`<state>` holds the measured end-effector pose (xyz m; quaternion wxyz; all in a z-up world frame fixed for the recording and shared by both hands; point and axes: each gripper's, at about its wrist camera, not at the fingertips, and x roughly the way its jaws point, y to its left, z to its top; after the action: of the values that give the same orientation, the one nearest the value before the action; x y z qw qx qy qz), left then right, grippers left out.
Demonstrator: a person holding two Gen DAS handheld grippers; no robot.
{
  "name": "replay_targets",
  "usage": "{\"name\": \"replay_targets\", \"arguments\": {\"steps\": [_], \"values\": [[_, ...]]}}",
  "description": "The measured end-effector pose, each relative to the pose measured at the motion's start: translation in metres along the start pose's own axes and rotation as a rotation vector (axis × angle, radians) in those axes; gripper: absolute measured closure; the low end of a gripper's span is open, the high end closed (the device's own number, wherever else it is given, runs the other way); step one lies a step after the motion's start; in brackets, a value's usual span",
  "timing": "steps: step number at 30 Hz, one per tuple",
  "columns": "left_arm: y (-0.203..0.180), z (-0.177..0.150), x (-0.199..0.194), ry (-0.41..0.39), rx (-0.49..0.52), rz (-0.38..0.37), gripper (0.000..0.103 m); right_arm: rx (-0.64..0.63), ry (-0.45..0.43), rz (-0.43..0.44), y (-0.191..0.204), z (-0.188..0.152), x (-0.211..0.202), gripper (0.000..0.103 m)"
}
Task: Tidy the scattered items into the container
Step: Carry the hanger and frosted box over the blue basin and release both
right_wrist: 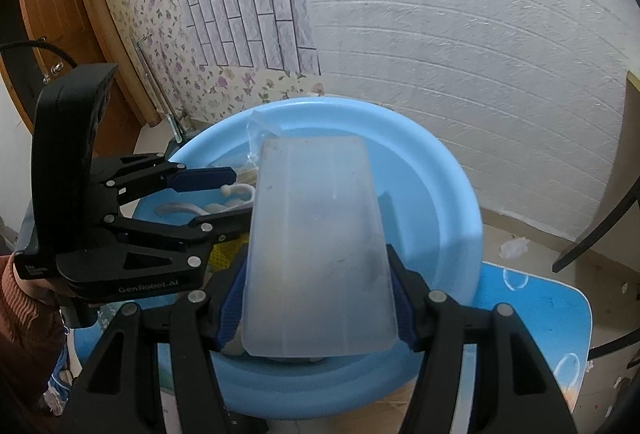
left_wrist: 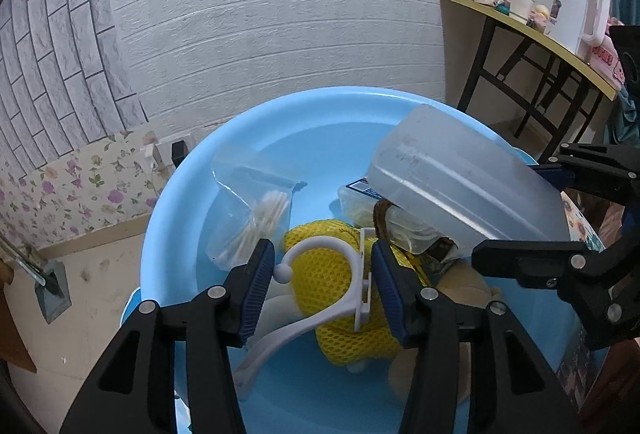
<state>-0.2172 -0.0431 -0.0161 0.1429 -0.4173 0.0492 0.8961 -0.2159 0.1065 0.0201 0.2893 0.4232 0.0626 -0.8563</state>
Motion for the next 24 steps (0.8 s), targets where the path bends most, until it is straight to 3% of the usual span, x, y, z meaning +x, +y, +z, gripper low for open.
{"name": "replay_targets", "arguments": {"steps": [4, 9, 24], "values": [[0.0, -0.001, -0.001, -0.003, -0.001, -0.002, 0.053, 0.003, 0.005, 0.006, 0.0, -0.001, 0.0, 0.043], [-0.003, -0.001, -0.002, -0.009, 0.003, -0.006, 0.043, 0.005, -0.001, 0.017, 0.001, -0.002, 0.0, 0.043], [0.006, -0.01, -0.021, -0.05, -0.043, -0.009, 0.042, 0.0, 0.023, 0.059, 0.009, -0.004, 0.002, 0.043]]}}
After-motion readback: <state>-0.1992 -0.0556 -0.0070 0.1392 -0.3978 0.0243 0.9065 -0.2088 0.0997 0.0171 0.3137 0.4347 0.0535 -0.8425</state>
